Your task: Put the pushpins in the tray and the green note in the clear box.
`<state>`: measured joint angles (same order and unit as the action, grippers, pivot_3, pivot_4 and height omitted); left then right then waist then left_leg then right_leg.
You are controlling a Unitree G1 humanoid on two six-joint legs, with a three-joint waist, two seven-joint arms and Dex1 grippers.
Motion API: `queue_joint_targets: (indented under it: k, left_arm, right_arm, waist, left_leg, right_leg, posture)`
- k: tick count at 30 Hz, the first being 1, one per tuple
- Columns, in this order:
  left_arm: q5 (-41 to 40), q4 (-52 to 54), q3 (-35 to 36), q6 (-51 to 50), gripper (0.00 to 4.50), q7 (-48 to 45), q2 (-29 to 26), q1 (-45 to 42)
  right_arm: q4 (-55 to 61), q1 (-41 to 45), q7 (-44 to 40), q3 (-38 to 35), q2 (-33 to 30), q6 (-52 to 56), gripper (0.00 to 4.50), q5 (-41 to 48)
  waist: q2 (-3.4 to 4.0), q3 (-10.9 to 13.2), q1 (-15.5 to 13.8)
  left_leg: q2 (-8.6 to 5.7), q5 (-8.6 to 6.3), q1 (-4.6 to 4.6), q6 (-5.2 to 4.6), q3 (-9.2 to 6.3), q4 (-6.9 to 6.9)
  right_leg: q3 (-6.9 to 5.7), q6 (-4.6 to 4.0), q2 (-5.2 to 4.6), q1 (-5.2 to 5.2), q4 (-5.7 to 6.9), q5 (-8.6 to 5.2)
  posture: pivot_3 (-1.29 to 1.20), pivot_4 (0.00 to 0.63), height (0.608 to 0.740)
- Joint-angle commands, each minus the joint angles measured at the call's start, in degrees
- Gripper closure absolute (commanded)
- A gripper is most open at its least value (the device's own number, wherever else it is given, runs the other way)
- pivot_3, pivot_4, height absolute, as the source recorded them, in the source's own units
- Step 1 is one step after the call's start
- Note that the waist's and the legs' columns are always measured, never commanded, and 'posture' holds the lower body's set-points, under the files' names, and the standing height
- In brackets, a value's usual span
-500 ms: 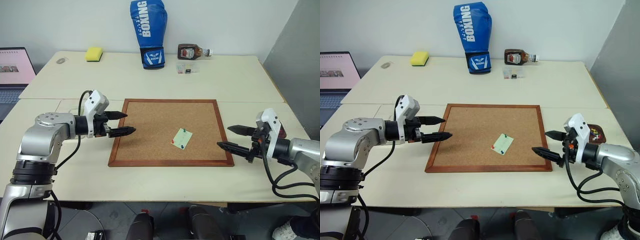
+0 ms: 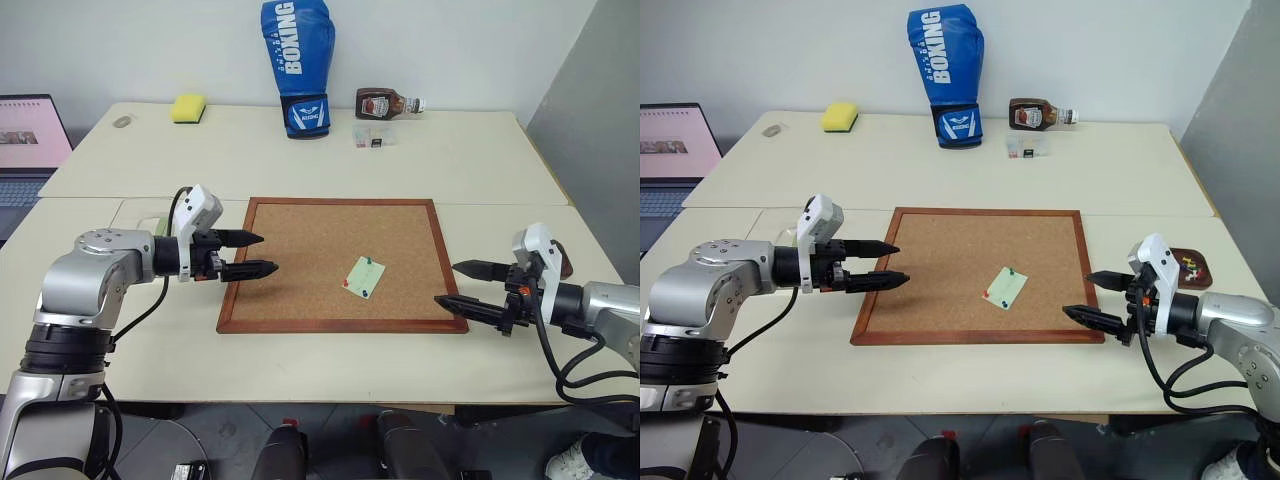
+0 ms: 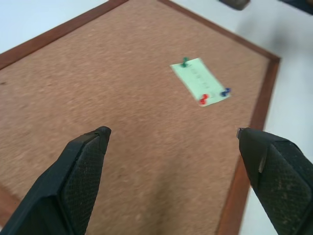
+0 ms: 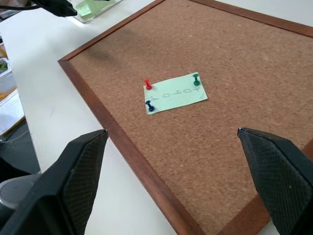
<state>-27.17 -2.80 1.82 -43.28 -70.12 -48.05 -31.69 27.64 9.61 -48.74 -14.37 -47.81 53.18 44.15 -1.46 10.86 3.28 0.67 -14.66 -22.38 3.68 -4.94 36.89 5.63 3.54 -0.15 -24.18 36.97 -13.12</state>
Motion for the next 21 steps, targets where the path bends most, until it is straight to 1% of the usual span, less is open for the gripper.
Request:
queue_joint_targets:
  k: [1,5,13,17,18,21]
  left_arm:
    - [-1.1,2.0,-0.2,-0.5,0.07,-1.8,-1.9,-0.8]
    - [-0.2,1.6,-0.8,0.3,0.07,-2.7,-2.7,-1.0]
    - [1.8,0.8,-1.6,3.8,0.07,-1.6,-2.3,-0.8]
    - [3.1,0.3,-1.1,6.3,0.07,3.8,2.0,-1.8]
    - [3.6,0.5,-1.3,7.2,0.34,4.8,2.8,-1.7]
    - [4.5,2.3,-2.7,9.7,0.85,5.4,4.8,0.3]
  right_arm:
    - [2.2,-0.4,-0.5,-2.0,-1.2,0.1,0.0,2.5]
    - [2.2,-0.6,-0.6,-1.7,-1.8,-0.1,0.0,3.1]
    - [1.9,-0.3,0.5,-0.4,-1.1,-1.7,0.0,2.0]
    - [2.3,0.4,3.0,1.2,0.8,-3.1,0.0,0.6]
    - [2.3,0.7,3.7,1.7,1.3,-3.6,0.0,0.1]
    - [2.3,1.8,6.1,4.3,3.6,-5.8,0.0,-2.5]
  waist:
    - [0.0,0.0,0.0]
    - [0.0,0.0,0.0]
    - [0.0,0.0,0.0]
    - [0.0,0.0,-0.1]
    - [0.0,0.0,-0.1]
    - [0.0,0.0,-0.1]
  left_leg:
    - [0.0,0.0,0.01,0.0,0.0,0.01]
    - [0.01,0.0,0.02,0.0,0.0,0.02]
    - [0.0,0.0,0.01,0.0,0.0,0.03]
    - [0.0,0.0,0.02,0.0,0.0,0.04]
    - [0.0,0.0,0.02,0.0,0.0,0.06]
    - [0.0,0.0,0.0,0.0,0.0,0.09]
  right_leg:
    - [0.0,0.0,0.0,0.0,0.01,0.0]
    - [0.0,0.0,0.01,0.0,0.02,0.0]
    - [0.0,0.01,0.0,0.01,0.01,0.01]
    - [0.01,0.03,0.0,0.02,0.02,0.02]
    - [0.0,0.05,0.0,0.03,0.02,0.03]
    - [0.01,0.11,0.01,0.03,0.03,0.07]
  posture:
    - [0.0,0.15,0.74]
    - [0.0,0.15,0.74]
    - [0.0,0.15,0.74]
    - [0.0,0.15,0.74]
    - [0.0,0.15,0.74]
    - [0.0,0.15,0.74]
